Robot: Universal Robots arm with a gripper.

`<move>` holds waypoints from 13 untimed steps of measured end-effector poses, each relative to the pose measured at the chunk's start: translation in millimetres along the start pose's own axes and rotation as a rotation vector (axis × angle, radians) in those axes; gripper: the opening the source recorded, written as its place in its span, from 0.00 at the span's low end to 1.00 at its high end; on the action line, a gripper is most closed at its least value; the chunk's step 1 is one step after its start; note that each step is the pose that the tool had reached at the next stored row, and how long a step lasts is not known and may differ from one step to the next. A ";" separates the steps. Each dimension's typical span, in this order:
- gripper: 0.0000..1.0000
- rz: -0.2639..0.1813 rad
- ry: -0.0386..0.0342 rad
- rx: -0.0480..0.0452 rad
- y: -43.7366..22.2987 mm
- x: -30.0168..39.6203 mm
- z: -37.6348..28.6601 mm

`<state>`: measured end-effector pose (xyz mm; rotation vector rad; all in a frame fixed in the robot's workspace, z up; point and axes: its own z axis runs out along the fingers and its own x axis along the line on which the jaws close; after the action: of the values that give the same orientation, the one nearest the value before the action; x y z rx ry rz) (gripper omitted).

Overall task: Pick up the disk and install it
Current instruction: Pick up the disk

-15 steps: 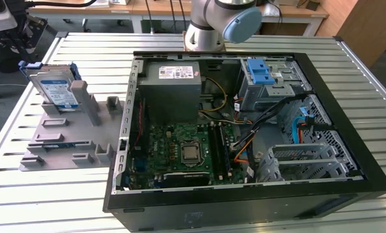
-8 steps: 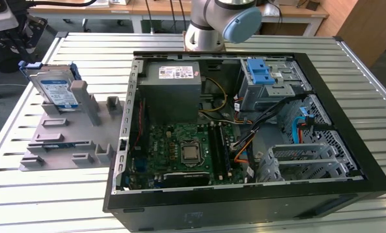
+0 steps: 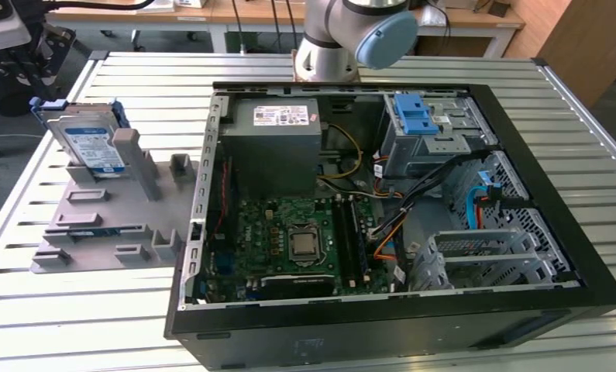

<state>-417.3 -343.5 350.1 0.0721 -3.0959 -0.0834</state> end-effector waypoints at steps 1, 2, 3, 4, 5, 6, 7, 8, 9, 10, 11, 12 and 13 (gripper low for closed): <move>0.11 -0.002 0.0000 0.0001 0.0 0.0 0.0; 0.11 -0.004 0.0002 0.0002 0.0 0.0 0.0; 0.11 -0.006 0.0003 0.0003 0.0 0.0 0.0; 0.11 -0.008 0.0004 0.0004 0.0 0.0 0.0; 0.11 -0.011 0.0006 0.0005 0.0 0.0 0.0; 0.11 -0.013 0.0007 0.0006 0.0 0.0 0.0; 0.11 -0.016 0.0009 0.0007 0.0 0.0 0.0; 0.11 -0.018 0.0009 0.0008 0.0 0.0 0.0; 0.11 -0.020 0.0011 0.0009 0.0 0.0 0.0; 0.11 -0.022 0.0012 0.0010 0.0 0.0 0.0; 0.11 -0.025 0.0014 0.0011 0.0 0.0 0.0; 0.11 -0.027 0.0014 0.0012 0.0 0.0 0.0; 0.11 -0.029 0.0016 0.0013 0.0 0.1 0.0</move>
<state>-417.4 -343.4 350.2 0.1168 -3.0938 -0.0822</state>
